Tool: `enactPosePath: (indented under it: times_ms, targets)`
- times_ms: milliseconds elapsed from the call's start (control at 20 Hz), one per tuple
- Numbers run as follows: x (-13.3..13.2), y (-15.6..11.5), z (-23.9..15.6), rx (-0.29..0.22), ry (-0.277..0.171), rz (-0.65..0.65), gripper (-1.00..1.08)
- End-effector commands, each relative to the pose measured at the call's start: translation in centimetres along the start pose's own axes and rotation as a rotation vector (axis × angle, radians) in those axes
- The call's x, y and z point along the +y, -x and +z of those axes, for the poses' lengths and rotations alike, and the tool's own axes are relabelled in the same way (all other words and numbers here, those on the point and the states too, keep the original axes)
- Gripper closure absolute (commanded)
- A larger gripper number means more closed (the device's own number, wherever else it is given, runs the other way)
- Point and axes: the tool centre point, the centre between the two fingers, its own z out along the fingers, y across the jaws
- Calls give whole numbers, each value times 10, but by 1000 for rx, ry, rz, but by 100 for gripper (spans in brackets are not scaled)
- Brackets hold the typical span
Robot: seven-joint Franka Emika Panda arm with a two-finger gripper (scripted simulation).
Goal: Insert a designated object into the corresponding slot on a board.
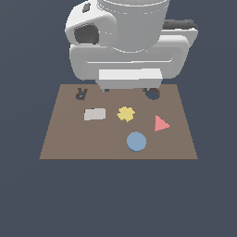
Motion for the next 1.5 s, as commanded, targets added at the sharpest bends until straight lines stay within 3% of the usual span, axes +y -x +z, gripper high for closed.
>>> enactPosePath:
  times_ms: [0, 500, 1450]
  targets:
    - [0, 0, 0, 0, 0, 0, -92]
    - [-8, -12, 21, -6, 1, 47, -92]
    - [-35, -73, 122, -33, 2, 277, -92]
